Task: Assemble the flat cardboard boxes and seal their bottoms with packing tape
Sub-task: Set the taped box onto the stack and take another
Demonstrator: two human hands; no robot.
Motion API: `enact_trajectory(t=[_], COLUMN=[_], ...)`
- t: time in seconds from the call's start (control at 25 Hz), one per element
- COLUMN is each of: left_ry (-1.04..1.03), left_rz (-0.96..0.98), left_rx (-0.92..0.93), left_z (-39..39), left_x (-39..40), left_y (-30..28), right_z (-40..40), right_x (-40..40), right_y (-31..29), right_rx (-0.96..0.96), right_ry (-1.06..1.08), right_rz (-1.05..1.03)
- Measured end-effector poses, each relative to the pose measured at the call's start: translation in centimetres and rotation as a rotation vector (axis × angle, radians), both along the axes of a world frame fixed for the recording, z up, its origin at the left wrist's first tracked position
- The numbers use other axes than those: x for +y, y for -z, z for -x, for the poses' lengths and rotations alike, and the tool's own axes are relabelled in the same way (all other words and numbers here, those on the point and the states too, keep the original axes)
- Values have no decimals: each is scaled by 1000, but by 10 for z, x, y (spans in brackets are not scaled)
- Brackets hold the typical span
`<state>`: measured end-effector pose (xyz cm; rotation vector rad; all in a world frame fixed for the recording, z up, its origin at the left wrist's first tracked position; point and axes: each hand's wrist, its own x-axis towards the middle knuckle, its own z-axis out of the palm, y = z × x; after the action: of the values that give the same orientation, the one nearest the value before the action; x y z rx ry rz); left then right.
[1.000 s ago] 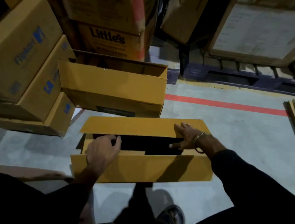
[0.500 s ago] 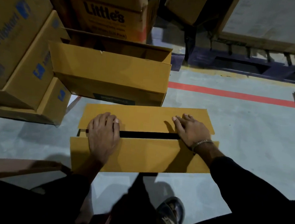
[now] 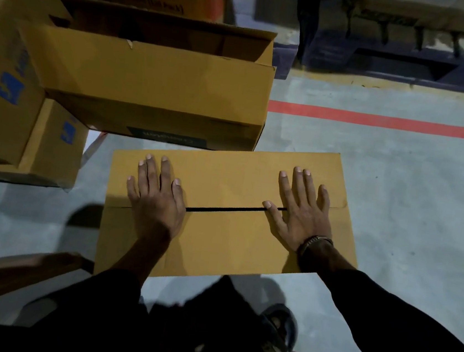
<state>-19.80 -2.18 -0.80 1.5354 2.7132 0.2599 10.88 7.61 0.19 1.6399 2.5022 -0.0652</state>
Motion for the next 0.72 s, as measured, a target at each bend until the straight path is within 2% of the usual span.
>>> enact_trajectory(t=[0.08,0.16,0.24,0.32,0.36,0.44,0.52,0.56,0.6,0.64,0.68,0.72], left_ry=[9,-74,-307,-617,-697,-736,-685,-646,-515,-434,-506,-552], left_rz=[-19,-139,-170,-118,-79,-61,-157,-143,-71,-133,-210,-244], left_rx=[-41,-98,-96,-176,-263,-491,-559,-700,-678,-588,-652,-591], left_z=[2,9,16,17,20,24,28,25,29,32,32,34], left_x=[1,-8,-34,-57,-63,-64,-74,-82,-93,-102,-106,-96], left_y=[-5,-16,-23,-29,-30,-46,-63,-70,-76,-86,-102,-125], right_z=[0,-2,-15,-31,-38,-45,-46,-45,-45,-43,-42,-40], right_x=[0,2,6,10,11,14,15,12,7,3,0,-3], right_y=[0,-8,-20,-30,-35,-45,-59,-67,-77,-86,-94,-109], right_rx=[26,83,146,257,337,446,493,502,506,500,494,493], right_ry=[1,147,495,826,924,996,1016,1033,1048,1059,1063,1067], right_rz=[-18,-51,-45,91,192,333,372,369,351,337,331,313])
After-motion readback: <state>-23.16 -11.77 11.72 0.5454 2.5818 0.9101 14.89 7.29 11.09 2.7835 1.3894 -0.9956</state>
